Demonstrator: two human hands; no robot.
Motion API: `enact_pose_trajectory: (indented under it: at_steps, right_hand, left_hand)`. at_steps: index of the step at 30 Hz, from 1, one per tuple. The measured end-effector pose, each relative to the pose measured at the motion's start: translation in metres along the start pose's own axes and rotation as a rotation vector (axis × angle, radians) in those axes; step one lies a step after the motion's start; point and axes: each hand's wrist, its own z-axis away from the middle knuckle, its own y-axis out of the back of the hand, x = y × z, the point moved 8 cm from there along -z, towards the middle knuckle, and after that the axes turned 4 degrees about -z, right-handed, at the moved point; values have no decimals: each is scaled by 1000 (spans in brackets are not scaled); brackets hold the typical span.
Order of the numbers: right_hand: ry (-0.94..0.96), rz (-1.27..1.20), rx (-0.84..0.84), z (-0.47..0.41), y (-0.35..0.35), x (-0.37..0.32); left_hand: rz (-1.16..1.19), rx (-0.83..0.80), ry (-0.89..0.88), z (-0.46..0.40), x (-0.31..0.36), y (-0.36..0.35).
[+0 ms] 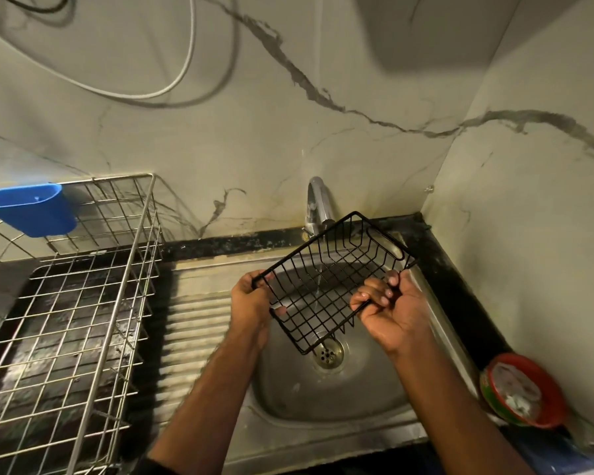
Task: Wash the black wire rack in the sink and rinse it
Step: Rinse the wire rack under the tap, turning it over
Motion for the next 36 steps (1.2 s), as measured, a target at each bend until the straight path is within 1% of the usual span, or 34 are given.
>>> enact_pose_trajectory:
  at_steps: [10,13,16,18,19,22,25,27,31,33,35,36]
  right_hand:
    - [16,84,-33,-5,4,1]
    - [18,104,-28,-4,3,-1]
    - [47,81,-25,-4,3,-9]
    - [104,84,-41,-6,2,-16]
    - [144,102,-53,-8,2,-22]
    - [250,135,-112,-13,-1,-39]
    - [293,136,-186,-18,-8,-52]
    - [316,162,-230,-18,-11,-54]
    - [388,265,-291,-11,-15,-44]
    - [440,355,-269,-10,-15,-40]
    - [504,503,-216,-12,-11,-41]
    - [559,631,-194,-12,-10,-43]
  left_hand:
    - [85,-5,54,-8,-16,4]
    - [61,-8,50,-14,-29,2]
    - [-29,-53,48,-16,-36,-13]
    - [-114,-90,84,-18,-43,-28]
    - [-116,-116,113,-18,-48,-37]
    - [-13,-210,197,-14,-61,-67]
    - [-18,-295,162,-14,-62,-91]
    - [-28,-321,144,-17,-60,-101]
    - [-35,-333,97,-28,-51,-114]
    - [-20,-336,67,-35,-48,-124]
    - [12,-308,61,-40,-47,-132]
    - [31,-278,58,-43,-46,-134]
